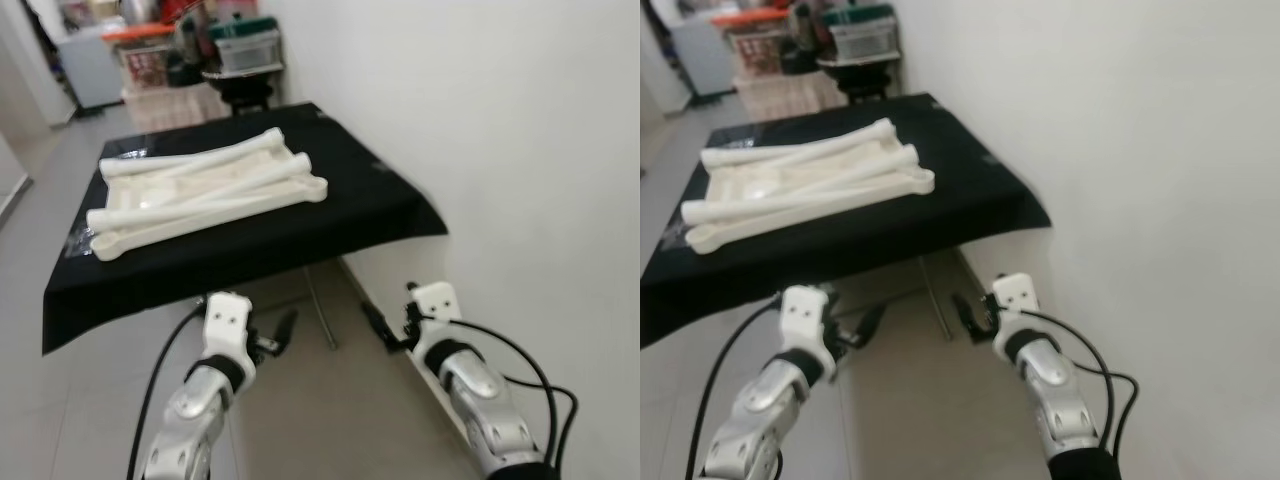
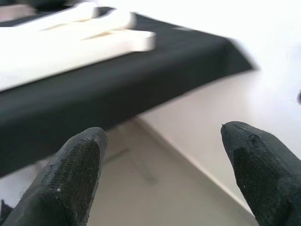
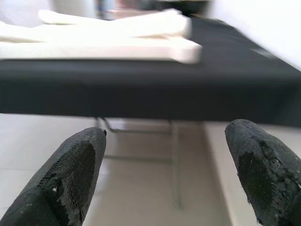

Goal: Building children table

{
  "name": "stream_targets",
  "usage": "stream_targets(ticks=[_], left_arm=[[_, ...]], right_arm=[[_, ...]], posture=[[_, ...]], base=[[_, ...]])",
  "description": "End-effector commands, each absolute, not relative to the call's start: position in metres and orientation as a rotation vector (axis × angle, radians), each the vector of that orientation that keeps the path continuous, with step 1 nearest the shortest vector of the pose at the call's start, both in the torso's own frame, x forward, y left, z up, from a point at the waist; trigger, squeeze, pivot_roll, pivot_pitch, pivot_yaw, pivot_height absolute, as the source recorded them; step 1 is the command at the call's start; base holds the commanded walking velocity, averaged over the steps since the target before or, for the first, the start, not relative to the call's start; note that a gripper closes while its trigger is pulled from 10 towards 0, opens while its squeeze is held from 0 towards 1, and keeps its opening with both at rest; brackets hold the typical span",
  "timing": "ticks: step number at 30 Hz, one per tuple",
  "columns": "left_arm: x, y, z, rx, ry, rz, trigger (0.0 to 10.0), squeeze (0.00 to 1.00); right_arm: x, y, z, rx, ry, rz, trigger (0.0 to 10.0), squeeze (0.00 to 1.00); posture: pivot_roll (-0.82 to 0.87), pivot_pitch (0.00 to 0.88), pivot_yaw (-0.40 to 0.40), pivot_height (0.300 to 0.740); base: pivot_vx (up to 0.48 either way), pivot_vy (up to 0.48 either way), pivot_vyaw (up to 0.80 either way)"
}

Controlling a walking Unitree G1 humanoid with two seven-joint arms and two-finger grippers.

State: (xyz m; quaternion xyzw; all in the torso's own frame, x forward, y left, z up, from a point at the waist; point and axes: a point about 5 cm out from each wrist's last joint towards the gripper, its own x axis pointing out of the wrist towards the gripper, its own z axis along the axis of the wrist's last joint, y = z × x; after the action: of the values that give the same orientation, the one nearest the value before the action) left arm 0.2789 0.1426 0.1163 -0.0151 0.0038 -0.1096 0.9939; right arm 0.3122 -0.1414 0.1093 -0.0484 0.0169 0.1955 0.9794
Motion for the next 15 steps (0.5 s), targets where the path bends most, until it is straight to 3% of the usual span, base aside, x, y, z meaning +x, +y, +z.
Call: stream_targets(ticks=[1,15], left_arm=[[0.2784,0.1514,0.1121,-0.019,0.032,-0.191,10.0,0.0],[0.2821,0.1496,0.1133,-0.019,0.028,-0.19,10.0,0.0]], right_arm=[[0.312,-0.1322,0.1108,-0.096,0.032,0.428,10.0,0.0],[0.3135,-0.1276,0.1072,-0.136,0.054,0.485,10.0,0.0]], posture=[[0.01,0.0,0.025,0.74],[0.0,0.0,0.012,0.74]], base=[[0.371,0.0,0.0],[0.373,0.0,0.69]])
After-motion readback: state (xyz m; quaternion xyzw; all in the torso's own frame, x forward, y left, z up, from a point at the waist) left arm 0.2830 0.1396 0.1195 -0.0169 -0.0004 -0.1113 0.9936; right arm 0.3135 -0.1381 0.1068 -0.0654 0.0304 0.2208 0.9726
